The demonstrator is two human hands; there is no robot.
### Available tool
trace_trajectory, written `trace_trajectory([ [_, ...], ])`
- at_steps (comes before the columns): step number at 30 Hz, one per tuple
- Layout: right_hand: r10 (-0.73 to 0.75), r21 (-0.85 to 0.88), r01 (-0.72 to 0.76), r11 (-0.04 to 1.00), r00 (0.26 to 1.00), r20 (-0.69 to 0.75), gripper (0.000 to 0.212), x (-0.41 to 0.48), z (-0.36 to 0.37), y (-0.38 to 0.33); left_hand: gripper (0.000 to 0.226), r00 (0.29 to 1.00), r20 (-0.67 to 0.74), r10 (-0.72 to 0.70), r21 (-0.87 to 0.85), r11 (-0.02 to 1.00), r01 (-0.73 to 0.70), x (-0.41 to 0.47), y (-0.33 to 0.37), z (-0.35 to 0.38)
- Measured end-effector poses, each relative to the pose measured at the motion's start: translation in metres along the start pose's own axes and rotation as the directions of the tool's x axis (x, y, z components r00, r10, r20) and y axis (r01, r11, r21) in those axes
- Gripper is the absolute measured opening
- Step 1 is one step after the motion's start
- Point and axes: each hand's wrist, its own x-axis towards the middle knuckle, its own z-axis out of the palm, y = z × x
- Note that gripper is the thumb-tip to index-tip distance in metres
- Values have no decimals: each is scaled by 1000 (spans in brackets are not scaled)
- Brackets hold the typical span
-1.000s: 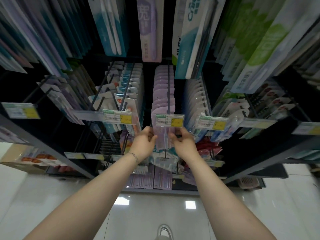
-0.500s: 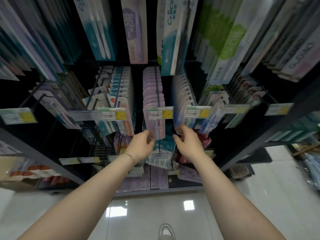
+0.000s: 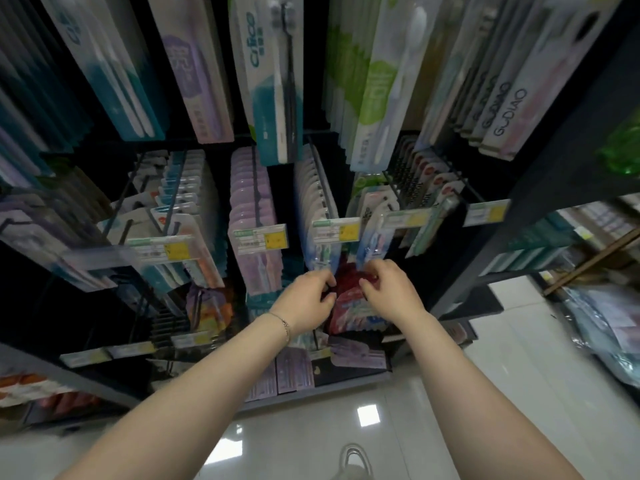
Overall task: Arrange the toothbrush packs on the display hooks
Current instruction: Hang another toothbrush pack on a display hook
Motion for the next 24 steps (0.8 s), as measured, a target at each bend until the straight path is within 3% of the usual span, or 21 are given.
trace_trajectory([
  [8, 9, -77, -5, 997, 999, 50, 34, 51, -31, 55, 34, 997, 34, -66, 4, 998, 66, 67, 27, 28],
  [12, 28, 61, -33, 998, 997, 76, 52, 73, -37, 76, 38, 981, 19, -193, -103, 976, 194, 93, 34, 41],
  [17, -20, 304, -8, 953, 996, 90, 27, 95, -36, 84, 32, 957, -78, -280, -269, 930, 250, 114, 38, 52],
  [20, -78, 414, 31, 910, 992, 98, 24, 99, -35, 86, 19, 951, -153, -269, -343, 917, 204, 120, 38, 56],
  [24, -79, 542, 12, 840, 992, 100, 20, 100, -33, 86, 18, 946, -153, -285, -395, 895, 206, 120, 34, 57],
])
